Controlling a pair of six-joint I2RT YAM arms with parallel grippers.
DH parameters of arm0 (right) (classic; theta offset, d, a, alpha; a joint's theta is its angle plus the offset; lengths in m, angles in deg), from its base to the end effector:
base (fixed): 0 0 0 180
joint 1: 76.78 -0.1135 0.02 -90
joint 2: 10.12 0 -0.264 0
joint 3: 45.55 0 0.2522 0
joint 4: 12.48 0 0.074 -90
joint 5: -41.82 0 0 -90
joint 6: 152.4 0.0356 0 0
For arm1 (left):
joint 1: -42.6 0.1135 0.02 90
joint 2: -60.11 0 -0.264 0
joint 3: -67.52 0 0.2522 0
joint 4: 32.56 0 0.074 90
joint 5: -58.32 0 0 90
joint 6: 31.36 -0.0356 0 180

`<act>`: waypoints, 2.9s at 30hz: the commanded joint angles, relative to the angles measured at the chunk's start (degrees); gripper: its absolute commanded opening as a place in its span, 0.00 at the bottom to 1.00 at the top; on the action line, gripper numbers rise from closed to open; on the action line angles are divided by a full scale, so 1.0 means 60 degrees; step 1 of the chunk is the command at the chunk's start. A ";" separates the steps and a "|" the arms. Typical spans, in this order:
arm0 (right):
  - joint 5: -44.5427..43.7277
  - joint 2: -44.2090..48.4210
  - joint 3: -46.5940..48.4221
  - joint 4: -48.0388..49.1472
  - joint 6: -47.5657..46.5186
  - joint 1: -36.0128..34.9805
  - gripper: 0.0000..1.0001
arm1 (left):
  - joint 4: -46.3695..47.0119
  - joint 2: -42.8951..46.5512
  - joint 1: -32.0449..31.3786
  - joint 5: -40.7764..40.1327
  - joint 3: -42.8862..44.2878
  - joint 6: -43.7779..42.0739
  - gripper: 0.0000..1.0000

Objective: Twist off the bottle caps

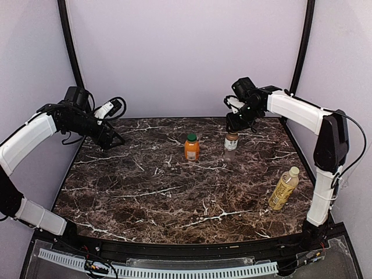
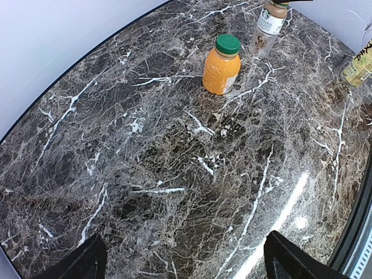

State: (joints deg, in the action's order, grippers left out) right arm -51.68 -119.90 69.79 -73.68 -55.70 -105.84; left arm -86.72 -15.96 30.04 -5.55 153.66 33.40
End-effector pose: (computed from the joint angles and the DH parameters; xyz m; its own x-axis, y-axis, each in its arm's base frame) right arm 0.3701 0.2032 0.2959 -0.7697 -0.2945 -0.5664 -0.3674 0.9299 0.0158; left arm 0.2707 -0.0764 0.3401 -0.3994 0.4812 -0.7803 0.7455 0.6659 0.0291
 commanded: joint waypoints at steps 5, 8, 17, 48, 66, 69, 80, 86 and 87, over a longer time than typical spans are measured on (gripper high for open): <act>0.0493 0.0059 0.0164 -0.0411 -0.0163 -0.0073 0.00 | -0.0507 0.0003 -0.0103 0.0227 0.0485 0.0045 0.94; 0.0980 0.0548 0.0167 -0.0412 -0.0195 -0.0167 0.00 | -0.0999 -0.0020 -0.0159 0.0099 0.0811 -0.0141 0.93; 0.4217 0.3048 -0.0444 0.1374 0.0692 -0.0872 0.00 | -0.2705 0.0336 -0.0998 -0.1069 0.2370 -0.1563 0.98; 0.5946 0.3591 -0.2918 0.7870 0.3939 -0.2965 0.00 | 0.0812 -0.1171 -0.6643 -0.5305 0.2916 0.0457 0.79; 0.5920 0.3708 -0.2970 0.7863 0.3774 -0.2965 0.00 | 0.0560 -0.0714 -0.5863 -0.4606 0.2510 0.0040 0.72; 0.5991 0.3671 -0.2936 0.7863 0.3774 -0.2966 0.00 | 0.0533 -0.0631 -0.5854 -0.4396 0.2402 -0.0149 0.71; 0.6188 0.3587 -0.2894 0.7863 0.3711 -0.2950 0.31 | 0.0533 -0.0607 -0.5851 -0.4158 0.2392 -0.0374 0.45; 0.5497 0.3917 -0.2932 0.7044 0.3770 -0.2900 0.72 | 0.1428 -0.0401 -0.5881 -0.5913 0.1967 -0.1385 0.44; 0.5449 0.3938 -0.2962 0.6944 0.3847 -0.2900 0.75 | 0.1693 -0.0372 -0.5932 -0.6262 0.1717 -0.1879 0.43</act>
State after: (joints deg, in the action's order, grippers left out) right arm -16.89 -98.63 52.39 -29.69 -33.32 -123.15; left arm -81.41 -21.18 -5.52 -34.40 167.41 29.01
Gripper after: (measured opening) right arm 0.711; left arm 0.492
